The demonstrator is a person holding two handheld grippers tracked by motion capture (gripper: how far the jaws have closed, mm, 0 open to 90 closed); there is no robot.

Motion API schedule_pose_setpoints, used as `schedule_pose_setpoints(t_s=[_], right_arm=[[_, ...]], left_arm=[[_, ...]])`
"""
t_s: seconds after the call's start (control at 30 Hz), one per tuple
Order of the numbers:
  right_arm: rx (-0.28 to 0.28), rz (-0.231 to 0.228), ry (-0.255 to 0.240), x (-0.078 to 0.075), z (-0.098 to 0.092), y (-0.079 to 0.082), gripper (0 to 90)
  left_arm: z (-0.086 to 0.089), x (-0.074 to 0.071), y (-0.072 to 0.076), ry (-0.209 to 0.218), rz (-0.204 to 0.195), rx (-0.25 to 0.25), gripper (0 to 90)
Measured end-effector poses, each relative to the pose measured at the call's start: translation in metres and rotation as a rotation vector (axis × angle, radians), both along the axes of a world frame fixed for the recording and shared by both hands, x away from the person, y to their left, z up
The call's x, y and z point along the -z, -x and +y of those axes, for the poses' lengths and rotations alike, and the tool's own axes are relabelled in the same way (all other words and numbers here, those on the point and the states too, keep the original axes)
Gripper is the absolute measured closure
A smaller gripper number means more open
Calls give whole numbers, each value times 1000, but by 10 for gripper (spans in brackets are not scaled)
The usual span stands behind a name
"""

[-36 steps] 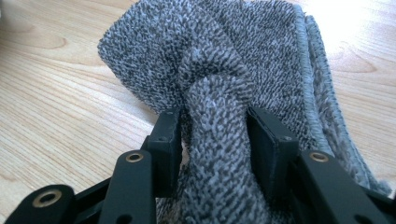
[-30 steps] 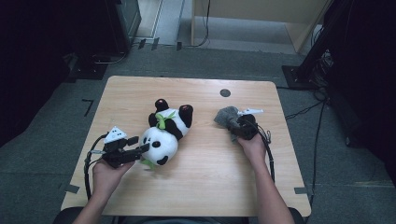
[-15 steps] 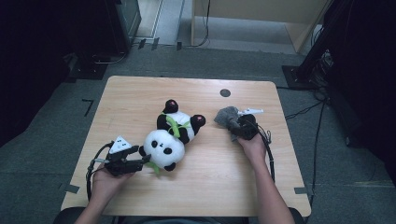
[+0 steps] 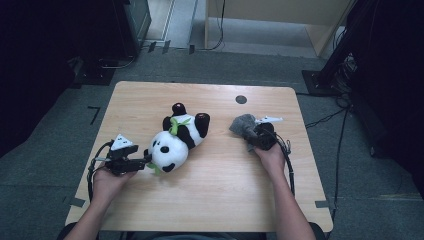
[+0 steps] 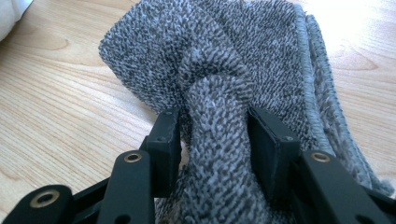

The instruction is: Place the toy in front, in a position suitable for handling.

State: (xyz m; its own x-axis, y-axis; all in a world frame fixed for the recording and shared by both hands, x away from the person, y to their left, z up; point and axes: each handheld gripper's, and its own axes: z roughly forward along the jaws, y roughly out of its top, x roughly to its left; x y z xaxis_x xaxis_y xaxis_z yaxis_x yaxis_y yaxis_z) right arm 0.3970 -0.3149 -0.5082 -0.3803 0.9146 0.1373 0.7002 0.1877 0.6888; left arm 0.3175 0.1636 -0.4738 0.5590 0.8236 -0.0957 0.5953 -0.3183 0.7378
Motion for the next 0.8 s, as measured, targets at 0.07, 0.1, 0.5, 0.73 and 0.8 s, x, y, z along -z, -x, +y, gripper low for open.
schedule_pose_setpoints(t_s=[0.07, 0.1, 0.5, 0.73, 0.8], right_arm=[[0, 1, 1, 0, 0, 0, 562], [0, 1, 0, 0, 0, 0, 561], [5, 7, -13, -1, -1, -1, 559], [20, 21, -49, -2, -4, -1, 559], [21, 22, -55, -2, -5, -1, 556]], left_arm=[[4, 1, -9, -3, -2, -23, 304], [4, 1, -9, -3, -2, -23, 304], [4, 6, -42, 47, -35, -55, 326], [-1, 8, -56, 62, -61, -52, 325], [-4, 9, -64, 82, -58, -51, 325]])
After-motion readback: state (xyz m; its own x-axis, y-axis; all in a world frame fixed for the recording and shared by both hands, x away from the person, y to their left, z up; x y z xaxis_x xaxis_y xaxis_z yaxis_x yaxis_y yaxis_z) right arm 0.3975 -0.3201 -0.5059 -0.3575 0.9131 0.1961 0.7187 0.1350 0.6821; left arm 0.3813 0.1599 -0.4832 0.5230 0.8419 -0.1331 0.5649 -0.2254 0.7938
